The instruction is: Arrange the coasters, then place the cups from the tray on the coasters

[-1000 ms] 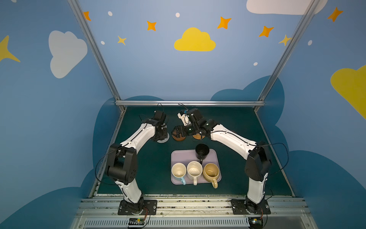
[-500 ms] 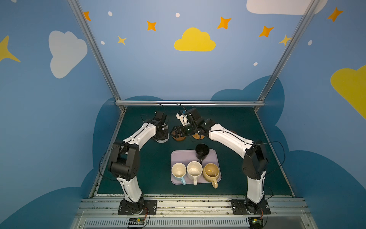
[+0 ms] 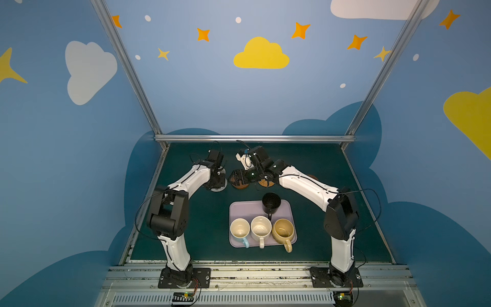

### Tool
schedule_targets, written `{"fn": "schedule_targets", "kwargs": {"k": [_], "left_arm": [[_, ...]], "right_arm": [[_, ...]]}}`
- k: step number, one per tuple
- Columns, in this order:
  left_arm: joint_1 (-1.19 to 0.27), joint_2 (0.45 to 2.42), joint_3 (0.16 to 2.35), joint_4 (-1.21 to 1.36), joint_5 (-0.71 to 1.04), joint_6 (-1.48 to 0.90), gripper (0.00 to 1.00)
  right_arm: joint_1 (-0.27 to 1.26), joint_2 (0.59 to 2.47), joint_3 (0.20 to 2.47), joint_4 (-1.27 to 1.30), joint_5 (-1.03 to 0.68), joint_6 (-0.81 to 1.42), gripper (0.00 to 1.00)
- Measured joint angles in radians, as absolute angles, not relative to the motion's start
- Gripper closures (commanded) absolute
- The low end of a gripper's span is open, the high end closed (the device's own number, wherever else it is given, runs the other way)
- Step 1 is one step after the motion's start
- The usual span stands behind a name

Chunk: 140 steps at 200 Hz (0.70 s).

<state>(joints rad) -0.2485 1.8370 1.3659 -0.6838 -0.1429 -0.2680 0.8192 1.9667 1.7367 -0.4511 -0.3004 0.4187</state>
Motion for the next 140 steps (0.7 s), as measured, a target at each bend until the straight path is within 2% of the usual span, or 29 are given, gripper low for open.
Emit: {"fn": "schedule_targets", "kwargs": {"k": [47, 86, 121, 140], "left_arm": [[-0.249, 1.846, 1.365, -0.683, -0.162, -0.268, 0.97], [-0.249, 1.851, 1.362, -0.671, -0.16, -0.268, 0.83], [-0.249, 1.851, 1.362, -0.659, -0.17, -0.268, 0.67], [-0.249, 1.851, 1.362, -0.654, -0.176, -0.269, 0.63]], "right_arm": [[0.819, 1.967, 1.735, -0.453, -0.3, 0.419, 0.1], [0.819, 1.967, 1.727, -0.454, -0.3, 0.419, 0.1], [0.819, 1.967, 1.716, -0.455, -0.3, 0.418, 0.09], [0.819, 1.967, 1.716, -0.455, -0.3, 0.418, 0.09]]}}
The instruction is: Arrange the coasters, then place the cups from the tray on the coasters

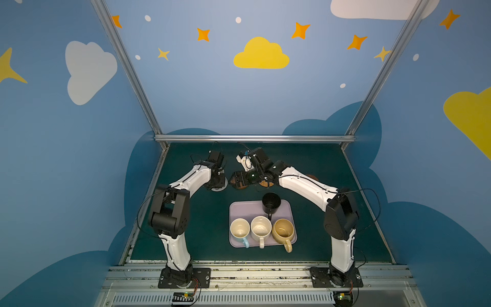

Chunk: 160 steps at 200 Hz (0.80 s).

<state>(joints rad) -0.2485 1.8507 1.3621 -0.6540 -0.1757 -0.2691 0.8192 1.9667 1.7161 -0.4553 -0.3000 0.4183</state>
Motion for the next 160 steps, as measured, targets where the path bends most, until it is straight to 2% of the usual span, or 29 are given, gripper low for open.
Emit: {"fn": "schedule_targets", "kwargs": {"k": [22, 42, 70, 105, 116, 128, 160], "left_arm": [[-0.249, 1.851, 1.362, -0.649, -0.184, -0.273, 0.61], [-0.249, 1.851, 1.362, -0.645, -0.188, -0.275, 0.53], [-0.249, 1.847, 1.362, -0.646, -0.197, -0.282, 0.46], [-0.249, 1.786, 1.356, -0.651, -0.204, -0.306, 0.1], [-0.249, 1.749, 1.354, -0.653, -0.207, -0.321, 0.04], [-0.249, 1.704, 1.354, -0.656, -0.21, -0.327, 0.01], [-0.249, 1.6, 1.354, -0.659, -0.19, -0.347, 0.01]], "right_arm": [[0.819, 1.967, 1.716, -0.458, -0.299, 0.418, 0.09], [0.819, 1.967, 1.713, -0.46, -0.296, 0.418, 0.09], [0.819, 1.966, 1.7, -0.463, -0.292, 0.418, 0.09], [0.819, 1.949, 1.682, -0.485, -0.262, 0.405, 0.09], [0.82, 1.934, 1.679, -0.498, -0.244, 0.399, 0.09], [0.82, 1.911, 1.678, -0.514, -0.221, 0.39, 0.09], [0.824, 1.809, 1.652, -0.55, -0.159, 0.374, 0.09]]}}
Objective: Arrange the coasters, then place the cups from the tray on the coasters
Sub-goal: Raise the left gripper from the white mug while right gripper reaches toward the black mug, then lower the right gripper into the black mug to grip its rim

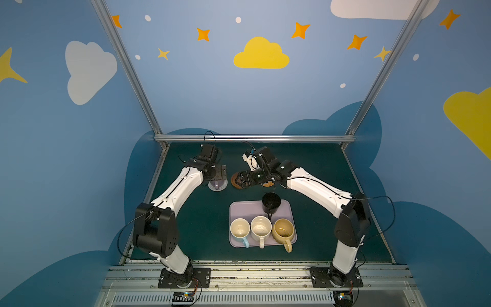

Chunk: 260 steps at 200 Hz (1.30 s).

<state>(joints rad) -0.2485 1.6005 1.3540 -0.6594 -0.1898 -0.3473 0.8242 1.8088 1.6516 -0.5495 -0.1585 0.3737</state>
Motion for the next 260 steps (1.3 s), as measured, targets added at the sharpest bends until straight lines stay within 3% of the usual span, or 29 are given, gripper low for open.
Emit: {"fn": "schedule_targets", "kwargs": {"k": [44, 94, 135, 189, 260], "left_arm": [[-0.248, 1.472, 1.327, -0.62, -0.015, -0.365, 0.0], [-0.25, 1.344, 1.222, -0.524, 0.334, -0.435, 0.01], [-0.297, 1.302, 1.116, -0.484, 0.526, -0.504, 0.01], [-0.392, 1.251, 1.011, -0.461, 0.58, -0.57, 0.01], [-0.498, 1.239, 0.987, -0.479, 0.415, -0.619, 0.01]], "right_arm": [[0.836, 1.641, 1.56, -0.624, -0.062, 0.363, 0.09], [0.839, 1.488, 1.39, -0.747, 0.034, 0.395, 0.11], [0.84, 1.395, 1.251, -0.822, 0.069, 0.46, 0.2], [0.855, 1.364, 1.158, -0.827, 0.058, 0.554, 0.35], [0.864, 1.534, 1.204, -0.833, 0.008, 0.64, 0.38]]}}
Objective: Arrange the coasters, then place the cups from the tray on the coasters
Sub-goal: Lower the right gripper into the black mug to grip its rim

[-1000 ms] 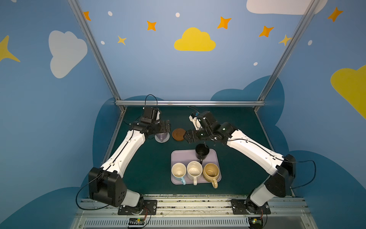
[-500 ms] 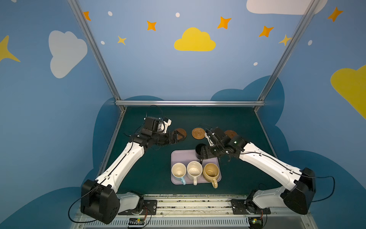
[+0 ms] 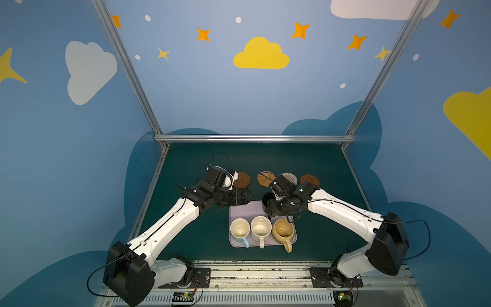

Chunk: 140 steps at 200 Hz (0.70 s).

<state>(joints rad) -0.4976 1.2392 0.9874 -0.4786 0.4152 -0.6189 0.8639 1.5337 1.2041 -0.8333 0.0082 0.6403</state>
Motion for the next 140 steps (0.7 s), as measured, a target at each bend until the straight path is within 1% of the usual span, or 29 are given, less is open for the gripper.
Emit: {"fn": "schedule_targets", "kwargs": {"k": [48, 140], "left_arm": [[-0.503, 1.238, 0.946, -0.456, 0.405, -0.651, 0.0], [-0.505, 1.238, 0.942, -0.437, 0.4, -0.657, 0.0]], "right_arm": [[0.873, 1.577, 1.209, -0.836, 0.019, 0.666, 0.49], [0.875, 1.608, 1.2, -0.8, 0.059, 0.676, 0.62]]}}
